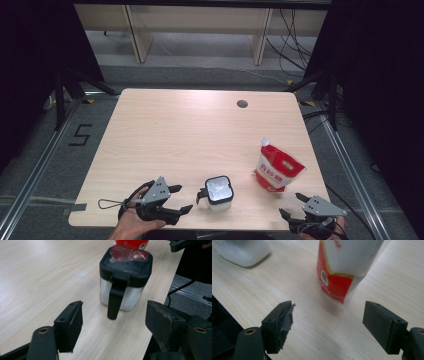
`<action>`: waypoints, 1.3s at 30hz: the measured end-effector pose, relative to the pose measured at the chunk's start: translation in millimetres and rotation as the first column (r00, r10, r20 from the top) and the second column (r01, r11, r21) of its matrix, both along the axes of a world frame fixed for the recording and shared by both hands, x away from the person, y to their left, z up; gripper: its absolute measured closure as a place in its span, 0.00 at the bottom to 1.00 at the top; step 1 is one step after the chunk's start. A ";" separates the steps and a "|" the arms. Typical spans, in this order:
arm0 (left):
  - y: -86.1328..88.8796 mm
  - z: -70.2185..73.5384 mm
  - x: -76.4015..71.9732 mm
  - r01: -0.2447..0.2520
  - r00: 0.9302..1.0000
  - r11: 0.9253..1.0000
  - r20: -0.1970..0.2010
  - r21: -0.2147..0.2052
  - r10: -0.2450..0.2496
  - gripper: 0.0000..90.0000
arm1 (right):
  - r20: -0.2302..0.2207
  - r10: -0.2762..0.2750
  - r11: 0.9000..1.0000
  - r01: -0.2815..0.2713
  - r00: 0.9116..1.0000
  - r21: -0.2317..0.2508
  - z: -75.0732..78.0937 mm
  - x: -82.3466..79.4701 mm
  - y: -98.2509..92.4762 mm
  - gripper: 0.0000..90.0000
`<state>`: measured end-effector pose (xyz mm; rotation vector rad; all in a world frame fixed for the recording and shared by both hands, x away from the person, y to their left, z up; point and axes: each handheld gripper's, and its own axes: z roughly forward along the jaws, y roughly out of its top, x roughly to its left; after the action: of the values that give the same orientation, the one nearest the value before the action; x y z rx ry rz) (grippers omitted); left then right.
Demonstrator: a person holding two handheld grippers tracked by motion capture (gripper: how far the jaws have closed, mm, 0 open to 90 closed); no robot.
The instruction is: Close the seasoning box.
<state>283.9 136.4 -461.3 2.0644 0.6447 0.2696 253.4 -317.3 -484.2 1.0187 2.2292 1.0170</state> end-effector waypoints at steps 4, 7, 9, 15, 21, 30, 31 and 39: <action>5.6 -10.3 -4.1 -0.007 1.000 1.000 -0.015 0.012 0.007 0.31 | 0.000 0.005 1.000 -0.005 1.000 -0.004 -0.3 0.4 0.2 0.27; 12.1 -16.7 -4.0 0.003 1.000 0.999 -0.010 0.044 -0.003 0.30 | 0.002 0.001 1.000 -0.001 1.000 -0.008 -0.1 0.2 0.1 0.27; 14.9 -20.2 -6.8 -0.017 1.000 0.999 -0.024 0.049 0.019 0.30 | -0.014 -0.003 1.000 0.003 1.000 0.000 0.0 -0.4 0.5 0.27; 20.1 -24.7 -8.6 -0.017 1.000 0.999 -0.016 0.048 0.018 0.28 | -0.010 -0.001 1.000 0.001 1.000 -0.003 -0.2 -0.1 0.2 0.27; 24.4 -30.5 -9.2 -0.047 0.998 0.995 -0.048 0.090 0.051 0.26 | -0.002 0.003 1.000 -0.003 1.000 -0.004 -0.9 0.3 0.2 0.27; 26.7 -32.1 -10.4 -0.052 0.997 0.996 -0.047 0.078 0.056 0.26 | -0.038 0.035 0.999 -0.035 0.999 0.006 -1.5 1.5 0.7 0.26; 26.9 -31.9 -10.4 -0.056 0.997 0.995 -0.052 0.085 0.060 0.26 | -0.038 0.035 0.999 -0.035 0.999 0.005 -1.5 1.5 0.8 0.26; 25.5 -32.7 -10.6 -0.071 0.995 0.995 -0.060 0.064 0.075 0.23 | -0.007 0.008 1.000 -0.008 1.000 -0.022 -2.0 1.3 0.3 0.26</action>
<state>273.4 161.9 -494.0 2.1182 0.7595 0.2714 254.7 -317.0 -486.2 1.0062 2.2470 0.9914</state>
